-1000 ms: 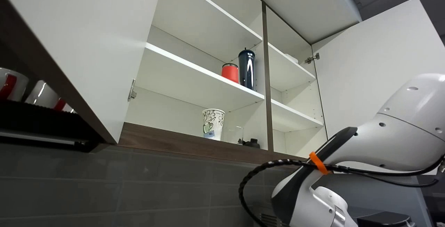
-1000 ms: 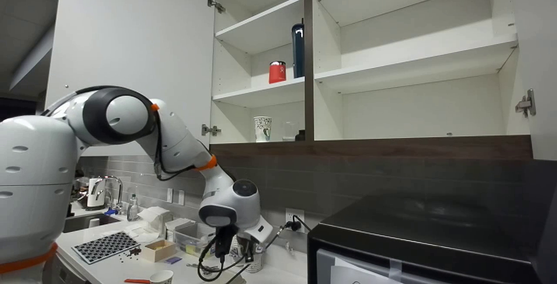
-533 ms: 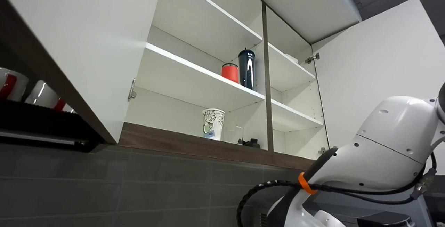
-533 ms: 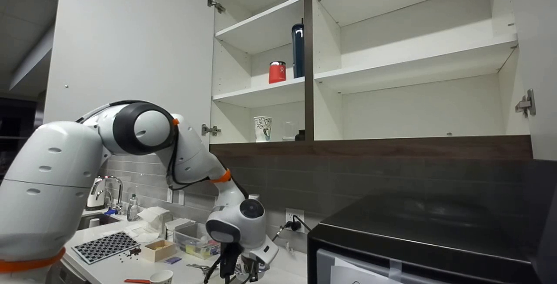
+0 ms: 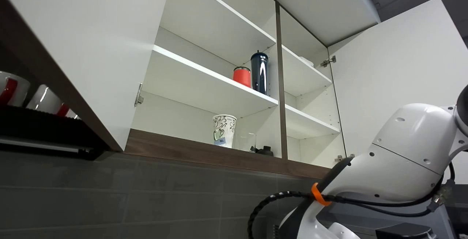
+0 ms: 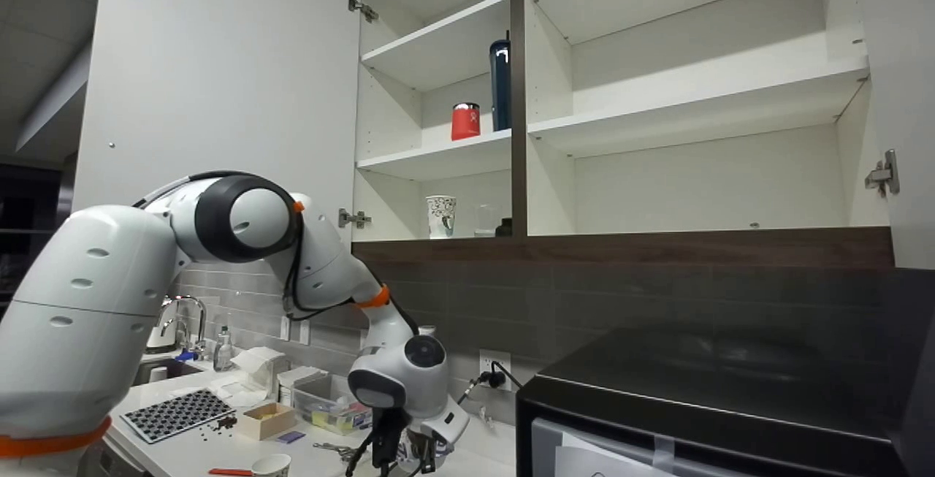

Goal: Remove the plate and cup from inside the cabinet and place them on the counter top

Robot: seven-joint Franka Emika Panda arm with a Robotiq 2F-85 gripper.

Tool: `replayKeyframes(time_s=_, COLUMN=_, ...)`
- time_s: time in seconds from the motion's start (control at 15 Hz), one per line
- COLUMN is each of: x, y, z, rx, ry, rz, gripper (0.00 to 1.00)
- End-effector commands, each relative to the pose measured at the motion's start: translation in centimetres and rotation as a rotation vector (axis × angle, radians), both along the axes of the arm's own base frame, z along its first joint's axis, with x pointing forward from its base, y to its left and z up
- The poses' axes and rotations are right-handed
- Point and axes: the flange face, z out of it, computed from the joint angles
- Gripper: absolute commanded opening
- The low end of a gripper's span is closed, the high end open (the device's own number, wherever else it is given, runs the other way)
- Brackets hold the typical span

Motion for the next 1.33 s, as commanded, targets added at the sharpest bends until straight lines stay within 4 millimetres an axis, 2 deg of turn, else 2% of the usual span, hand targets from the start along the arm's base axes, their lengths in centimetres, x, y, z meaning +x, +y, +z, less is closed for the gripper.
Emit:
replayKeyframes(time_s=0.0, x=0.5, y=-0.8, z=-2.0, rx=-0.011, ry=-0.017, rz=0.081, gripper=0.01)
replayKeyframes(time_s=0.2, x=0.1, y=-1.7, z=-4.3, rx=-0.003, ry=-0.01, rz=0.159, gripper=0.01)
replayKeyframes(time_s=0.6, x=-0.3, y=-3.1, z=-10.5, rx=0.019, ry=0.069, rz=0.251, gripper=0.01)
replayKeyframes(time_s=0.93, x=0.1, y=-3.0, z=-13.7, rx=0.01, ry=0.093, rz=0.281, gripper=0.01)
replayKeyframes(time_s=1.0, x=-0.1, y=-2.9, z=-13.8, rx=0.007, ry=0.105, rz=0.293, gripper=0.29)
replayKeyframes(time_s=1.07, x=-0.3, y=-3.0, z=-13.7, rx=-0.007, ry=0.117, rz=0.315, gripper=0.29)
replayKeyframes(time_s=1.27, x=-0.9, y=-4.0, z=-12.6, rx=-0.071, ry=0.14, rz=0.365, gripper=0.51)
